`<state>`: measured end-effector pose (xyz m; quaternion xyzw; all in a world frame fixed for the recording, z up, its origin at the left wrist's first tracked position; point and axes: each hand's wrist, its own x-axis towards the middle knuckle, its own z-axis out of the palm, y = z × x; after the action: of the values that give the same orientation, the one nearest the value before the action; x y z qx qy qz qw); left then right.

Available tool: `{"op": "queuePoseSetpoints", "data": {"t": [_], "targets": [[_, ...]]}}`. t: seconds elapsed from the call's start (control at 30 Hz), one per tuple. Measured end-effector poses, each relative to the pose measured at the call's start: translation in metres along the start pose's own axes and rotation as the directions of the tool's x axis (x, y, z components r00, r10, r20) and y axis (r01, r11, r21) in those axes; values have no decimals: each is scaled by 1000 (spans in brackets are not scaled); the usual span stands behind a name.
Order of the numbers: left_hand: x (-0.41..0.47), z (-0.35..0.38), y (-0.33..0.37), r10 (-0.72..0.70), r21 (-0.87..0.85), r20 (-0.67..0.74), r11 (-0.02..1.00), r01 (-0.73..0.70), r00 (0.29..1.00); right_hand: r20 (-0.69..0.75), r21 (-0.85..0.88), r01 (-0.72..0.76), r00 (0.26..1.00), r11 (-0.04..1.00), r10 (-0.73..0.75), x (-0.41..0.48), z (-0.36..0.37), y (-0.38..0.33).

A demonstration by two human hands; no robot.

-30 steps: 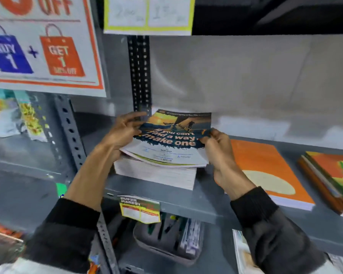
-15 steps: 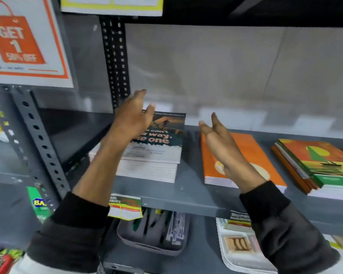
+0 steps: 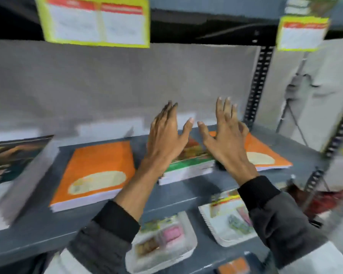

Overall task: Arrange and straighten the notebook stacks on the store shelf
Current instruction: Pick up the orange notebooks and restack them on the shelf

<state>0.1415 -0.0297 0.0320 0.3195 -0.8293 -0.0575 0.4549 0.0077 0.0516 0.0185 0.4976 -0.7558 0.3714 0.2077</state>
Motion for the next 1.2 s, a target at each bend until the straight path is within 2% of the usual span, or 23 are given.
{"op": "queuePoseSetpoints", "data": {"t": [0.17,0.3,0.4,0.5,0.73,0.93,1.0,1.1,1.17,1.2], "targets": [[5,92,73,-64,-17,260,997,71,963,40,-5,-186,982,982,187,4,-29,109],[-3,142,105,-200,257,392,961,102,898,211,-102,-323,917,941,338,-1,-31,176],[-10,157,107,-284,417,435,905,88,855,336,-100,-362,864,927,374,-6,-20,196],[-11,163,105,-268,402,417,911,88,869,311,11,-395,874,919,372,-7,-8,204],[-11,166,99,-396,188,331,917,352,856,301,77,-415,876,906,376,-7,-5,210],[-14,168,104,-388,16,235,918,396,891,280,140,-438,878,888,389,-13,-8,211],[-15,168,105,-341,-136,164,921,364,925,282,197,-460,872,866,400,-16,-10,212],[-13,160,109,-321,-428,102,840,333,942,296,276,-490,862,827,412,-18,-17,209],[-11,149,111,-310,-607,121,728,317,943,275,282,-480,870,831,410,-20,-25,203],[-10,141,111,-313,-705,120,642,303,942,241,267,-464,881,845,407,-21,-30,200]]}}
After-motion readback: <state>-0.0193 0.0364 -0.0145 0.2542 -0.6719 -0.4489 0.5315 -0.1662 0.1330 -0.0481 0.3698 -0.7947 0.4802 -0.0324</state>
